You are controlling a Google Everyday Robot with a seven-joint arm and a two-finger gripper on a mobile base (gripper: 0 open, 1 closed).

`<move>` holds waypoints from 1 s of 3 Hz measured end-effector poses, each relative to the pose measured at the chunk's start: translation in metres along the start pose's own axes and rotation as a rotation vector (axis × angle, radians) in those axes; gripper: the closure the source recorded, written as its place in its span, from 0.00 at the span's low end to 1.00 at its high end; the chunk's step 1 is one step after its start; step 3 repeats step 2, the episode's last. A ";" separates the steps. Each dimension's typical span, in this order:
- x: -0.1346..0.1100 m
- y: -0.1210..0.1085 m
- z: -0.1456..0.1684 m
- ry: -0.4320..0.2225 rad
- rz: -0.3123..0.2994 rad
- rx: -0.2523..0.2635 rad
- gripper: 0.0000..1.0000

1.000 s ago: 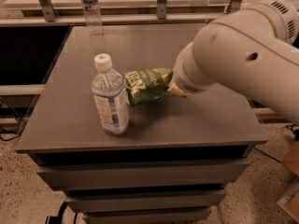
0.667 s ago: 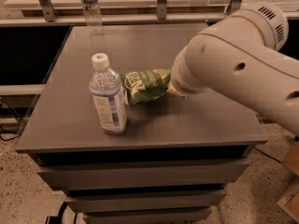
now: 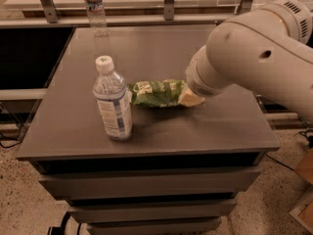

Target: Move green jalapeno chip bag near blue plastic bottle

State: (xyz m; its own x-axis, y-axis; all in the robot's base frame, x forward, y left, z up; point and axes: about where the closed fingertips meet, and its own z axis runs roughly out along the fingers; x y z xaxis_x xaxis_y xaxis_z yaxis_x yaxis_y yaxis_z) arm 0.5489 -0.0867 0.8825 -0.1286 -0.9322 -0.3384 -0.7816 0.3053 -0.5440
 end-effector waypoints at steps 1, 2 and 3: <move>-0.003 0.001 -0.001 -0.005 -0.021 0.000 0.00; -0.003 0.001 -0.002 -0.005 -0.021 0.000 0.00; -0.003 0.001 -0.002 -0.005 -0.021 0.000 0.00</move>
Offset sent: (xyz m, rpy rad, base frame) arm -0.0014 0.0031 0.0011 -0.0106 -0.0045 0.0250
